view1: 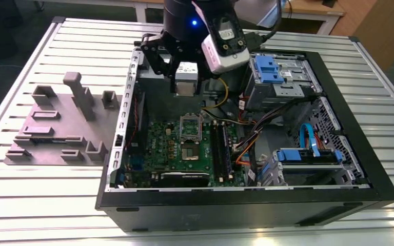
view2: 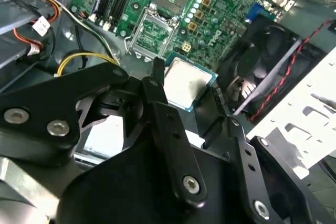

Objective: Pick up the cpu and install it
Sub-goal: 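Pick up the cpu and move it towards the insertion slot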

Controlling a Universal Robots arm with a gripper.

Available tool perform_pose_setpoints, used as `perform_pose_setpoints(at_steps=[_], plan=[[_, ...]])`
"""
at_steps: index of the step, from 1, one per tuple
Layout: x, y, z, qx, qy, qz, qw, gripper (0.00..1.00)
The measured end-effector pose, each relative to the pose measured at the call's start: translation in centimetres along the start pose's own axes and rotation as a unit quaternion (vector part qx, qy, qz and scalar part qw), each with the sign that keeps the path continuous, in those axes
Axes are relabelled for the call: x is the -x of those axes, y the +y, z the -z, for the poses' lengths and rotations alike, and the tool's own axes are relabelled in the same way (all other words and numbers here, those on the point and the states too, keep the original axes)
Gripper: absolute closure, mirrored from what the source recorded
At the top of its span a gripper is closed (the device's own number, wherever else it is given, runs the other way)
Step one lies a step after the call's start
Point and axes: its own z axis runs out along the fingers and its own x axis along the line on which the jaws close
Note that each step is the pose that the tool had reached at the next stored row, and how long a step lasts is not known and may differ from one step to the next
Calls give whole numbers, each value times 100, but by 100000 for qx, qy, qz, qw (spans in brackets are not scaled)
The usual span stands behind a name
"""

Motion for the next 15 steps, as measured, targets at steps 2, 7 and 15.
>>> perform_pose_setpoints(at_steps=[2,7,15], plan=[[30,-1,-8,-3,-9,4,100000,53],[156,2,-26,2,-12,0,100000,53],[173,3,-30,-5,-10,1,100000,53]])
